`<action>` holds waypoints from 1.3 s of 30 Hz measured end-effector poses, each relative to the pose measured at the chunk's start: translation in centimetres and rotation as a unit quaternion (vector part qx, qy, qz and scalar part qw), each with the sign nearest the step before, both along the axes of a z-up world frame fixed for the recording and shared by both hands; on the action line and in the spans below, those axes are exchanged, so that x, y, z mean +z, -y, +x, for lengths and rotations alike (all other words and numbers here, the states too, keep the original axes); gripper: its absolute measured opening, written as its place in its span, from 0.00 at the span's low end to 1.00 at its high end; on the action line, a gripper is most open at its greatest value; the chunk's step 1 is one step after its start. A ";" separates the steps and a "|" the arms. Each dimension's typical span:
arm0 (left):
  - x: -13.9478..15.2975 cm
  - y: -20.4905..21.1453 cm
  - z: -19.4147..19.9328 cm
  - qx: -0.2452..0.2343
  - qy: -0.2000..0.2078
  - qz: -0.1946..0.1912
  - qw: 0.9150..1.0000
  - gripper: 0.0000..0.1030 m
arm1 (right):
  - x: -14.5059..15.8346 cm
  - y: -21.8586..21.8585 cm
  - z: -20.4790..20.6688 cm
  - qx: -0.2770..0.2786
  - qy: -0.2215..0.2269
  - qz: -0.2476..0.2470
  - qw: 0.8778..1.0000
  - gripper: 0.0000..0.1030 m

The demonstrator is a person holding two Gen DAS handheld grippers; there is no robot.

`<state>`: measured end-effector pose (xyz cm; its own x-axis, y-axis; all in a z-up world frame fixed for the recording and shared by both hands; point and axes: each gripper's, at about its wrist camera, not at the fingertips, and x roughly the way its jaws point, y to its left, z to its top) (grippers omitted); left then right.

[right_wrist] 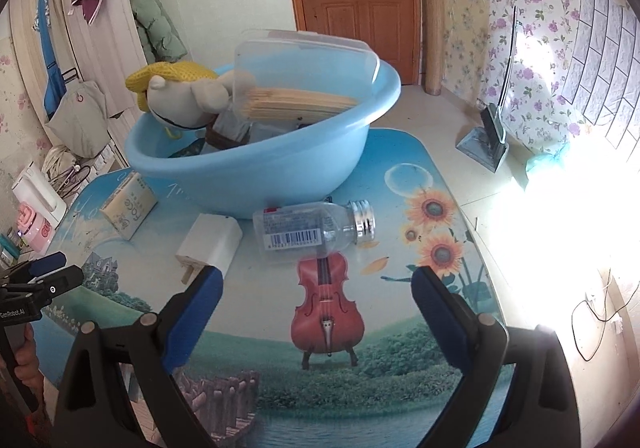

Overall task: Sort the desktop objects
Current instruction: 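Withdraw both tools from the basin toward the table, then grasp the cream printed box with the left tool while the right grasps the glass bottle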

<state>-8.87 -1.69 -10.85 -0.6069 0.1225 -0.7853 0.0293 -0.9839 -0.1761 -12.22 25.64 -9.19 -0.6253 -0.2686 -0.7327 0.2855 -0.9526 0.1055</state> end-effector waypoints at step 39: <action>0.4 -1.2 -2.7 -0.053 -0.002 0.020 0.998 0.17 | -1.6 1.4 -3.0 0.056 0.047 0.001 0.997 0.84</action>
<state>-11.55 -0.52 -10.42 -0.5916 0.2162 -0.7767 -0.0745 -0.9739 -0.2144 -15.18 24.27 -10.81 -0.5196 -0.3316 -0.7874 0.3786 -0.9156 0.1357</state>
